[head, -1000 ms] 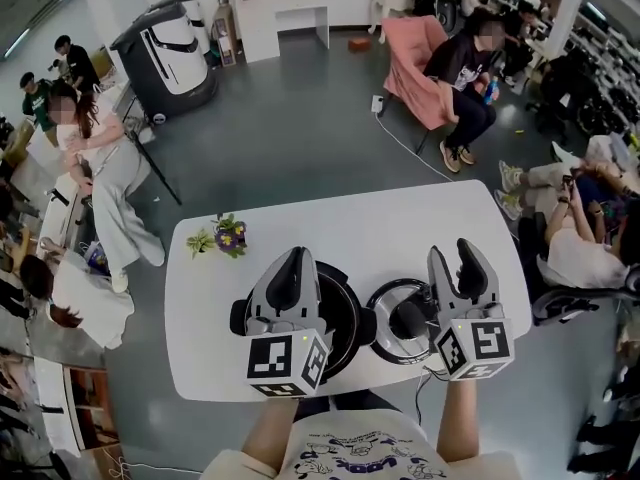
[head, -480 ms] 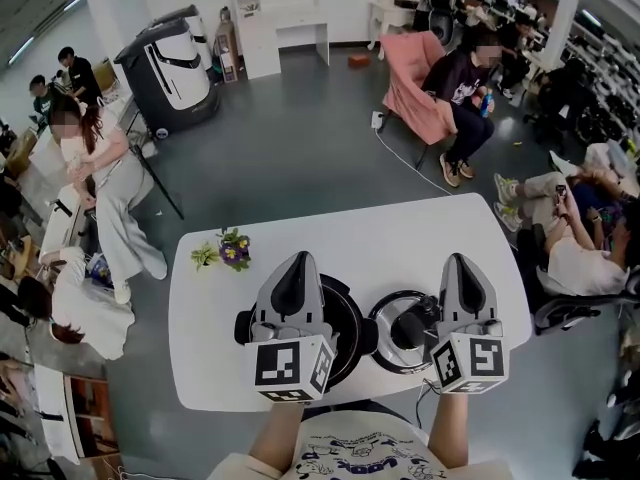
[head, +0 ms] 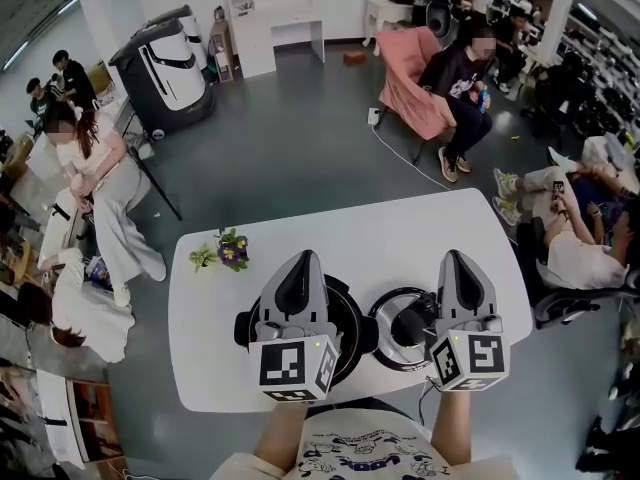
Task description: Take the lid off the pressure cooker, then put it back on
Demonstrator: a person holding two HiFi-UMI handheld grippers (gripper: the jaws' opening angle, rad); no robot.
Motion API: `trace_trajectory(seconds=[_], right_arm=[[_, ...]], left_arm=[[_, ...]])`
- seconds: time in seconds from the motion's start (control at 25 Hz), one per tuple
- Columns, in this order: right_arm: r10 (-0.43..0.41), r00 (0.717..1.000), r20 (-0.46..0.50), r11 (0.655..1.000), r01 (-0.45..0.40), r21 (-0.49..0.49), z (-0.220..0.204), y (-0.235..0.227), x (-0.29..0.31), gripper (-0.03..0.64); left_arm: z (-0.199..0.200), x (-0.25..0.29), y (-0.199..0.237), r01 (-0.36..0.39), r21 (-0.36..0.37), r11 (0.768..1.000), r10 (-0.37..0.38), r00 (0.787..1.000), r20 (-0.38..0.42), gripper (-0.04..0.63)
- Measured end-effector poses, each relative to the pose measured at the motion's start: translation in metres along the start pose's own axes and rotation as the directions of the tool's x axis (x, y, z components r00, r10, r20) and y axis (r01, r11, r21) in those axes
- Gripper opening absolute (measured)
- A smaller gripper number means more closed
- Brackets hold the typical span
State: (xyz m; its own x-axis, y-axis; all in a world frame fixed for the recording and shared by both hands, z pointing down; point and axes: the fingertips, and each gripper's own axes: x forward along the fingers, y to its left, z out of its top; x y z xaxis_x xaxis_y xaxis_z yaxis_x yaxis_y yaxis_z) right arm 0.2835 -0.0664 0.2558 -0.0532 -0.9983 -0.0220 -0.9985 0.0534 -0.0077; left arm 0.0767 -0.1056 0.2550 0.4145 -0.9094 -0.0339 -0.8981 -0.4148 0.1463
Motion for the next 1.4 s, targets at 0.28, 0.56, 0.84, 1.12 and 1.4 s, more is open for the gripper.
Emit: trace_trajectory(seconds=[0.28, 0.56, 0.84, 1.12, 1.4], right_arm=[[0.010, 0.999, -0.033, 1.000, -0.009, 0.001, -0.010, -0.001, 0.005, 0.014], [0.018, 0.995, -0.099, 1.000, -0.018, 0.002, -0.023, -0.005, 0.011, 0.014], [0.026, 0.979, -0.203, 1.000, -0.023, 0.015, -0.057, -0.010, 0.015, 0.014], [0.040, 0.941, -0.335, 0.999, -0.041, 0.005, -0.101, -0.015, 0.012, 0.046], [0.071, 0.873, -0.483, 0.997, -0.077, 0.007, -0.156, -0.032, 0.012, 0.115]], left_arm=[[-0.005, 0.004, 0.000, 0.007, 0.003, 1.000, -0.007, 1.000, -0.009, 0.014], [-0.010, 0.010, -0.002, 0.018, 0.000, 1.000, -0.018, 0.999, -0.036, 0.014], [-0.025, 0.014, 0.000, 0.026, -0.004, 1.000, -0.026, 0.997, -0.075, 0.014], [-0.044, 0.014, 0.001, 0.029, -0.010, 1.000, -0.030, 0.992, -0.125, 0.014], [-0.066, 0.029, -0.007, 0.034, -0.017, 0.999, -0.036, 0.983, -0.182, 0.014]])
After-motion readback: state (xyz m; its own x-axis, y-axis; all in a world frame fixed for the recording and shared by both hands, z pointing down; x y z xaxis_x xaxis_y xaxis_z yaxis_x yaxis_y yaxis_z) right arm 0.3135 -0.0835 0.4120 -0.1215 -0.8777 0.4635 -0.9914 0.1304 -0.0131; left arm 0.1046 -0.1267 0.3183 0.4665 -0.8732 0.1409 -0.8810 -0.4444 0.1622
